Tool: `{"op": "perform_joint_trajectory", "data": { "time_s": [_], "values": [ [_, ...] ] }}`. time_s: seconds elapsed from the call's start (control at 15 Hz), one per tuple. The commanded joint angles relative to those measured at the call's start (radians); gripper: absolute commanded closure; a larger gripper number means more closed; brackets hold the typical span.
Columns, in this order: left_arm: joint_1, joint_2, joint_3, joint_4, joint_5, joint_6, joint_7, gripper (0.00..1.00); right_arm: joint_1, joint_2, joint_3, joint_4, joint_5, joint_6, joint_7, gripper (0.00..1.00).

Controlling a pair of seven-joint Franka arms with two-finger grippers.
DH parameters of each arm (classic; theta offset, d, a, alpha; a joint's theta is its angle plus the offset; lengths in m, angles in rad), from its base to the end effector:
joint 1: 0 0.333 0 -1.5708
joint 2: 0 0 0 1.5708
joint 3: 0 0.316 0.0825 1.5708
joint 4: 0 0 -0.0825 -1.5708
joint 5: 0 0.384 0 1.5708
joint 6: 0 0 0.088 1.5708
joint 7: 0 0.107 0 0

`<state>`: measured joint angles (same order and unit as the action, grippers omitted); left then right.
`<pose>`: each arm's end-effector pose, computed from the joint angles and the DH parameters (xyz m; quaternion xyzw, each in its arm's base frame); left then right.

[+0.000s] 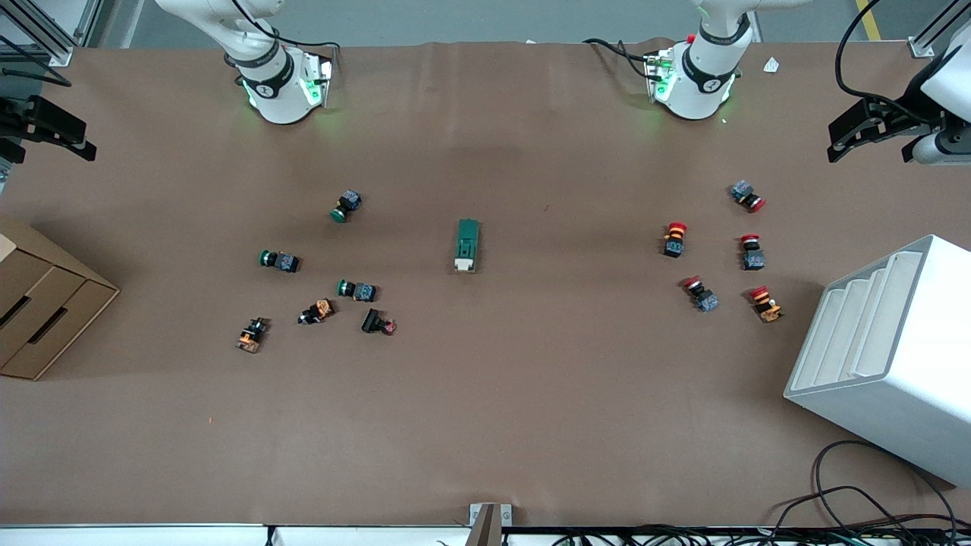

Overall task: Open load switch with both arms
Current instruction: 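Move the left gripper over the green load switch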

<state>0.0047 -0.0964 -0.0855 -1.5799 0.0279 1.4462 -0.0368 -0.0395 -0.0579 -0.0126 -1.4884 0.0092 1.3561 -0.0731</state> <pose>0.5095 -0.0405 0.6608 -0.9995 0.0202 0.0177 0.0191 0.5119 -0.0258 0.6754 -0.9992 -0.0113 0.0368 0.0072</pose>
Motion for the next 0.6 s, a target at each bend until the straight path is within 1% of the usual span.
{"op": "perform_joint_trajectory", "data": {
  "time_s": [0.0, 0.27, 0.33, 0.4, 0.53],
  "values": [
    [0.001, 0.027, -0.007, 0.024, 0.020, -0.020, 0.003, 0.00, -0.005, -0.005, 0.003, -0.006, -0.003, -0.003, -0.013, 0.00],
    [0.005, 0.033, -0.005, 0.027, 0.017, -0.018, 0.015, 0.00, -0.005, -0.005, 0.003, -0.004, -0.003, -0.003, -0.013, 0.00],
    [0.005, 0.055, -0.003, 0.059, 0.015, -0.018, 0.015, 0.00, -0.005, -0.005, 0.003, -0.006, -0.003, -0.003, -0.013, 0.00],
    [0.000, 0.085, -0.003, 0.119, 0.020, -0.018, 0.015, 0.00, -0.005, -0.005, 0.003, -0.006, -0.003, -0.003, -0.013, 0.00],
    [-0.011, 0.113, -0.010, 0.120, 0.000, -0.010, 0.000, 0.00, -0.005, -0.005, 0.003, -0.006, -0.003, -0.003, -0.013, 0.00]
  ]
}}
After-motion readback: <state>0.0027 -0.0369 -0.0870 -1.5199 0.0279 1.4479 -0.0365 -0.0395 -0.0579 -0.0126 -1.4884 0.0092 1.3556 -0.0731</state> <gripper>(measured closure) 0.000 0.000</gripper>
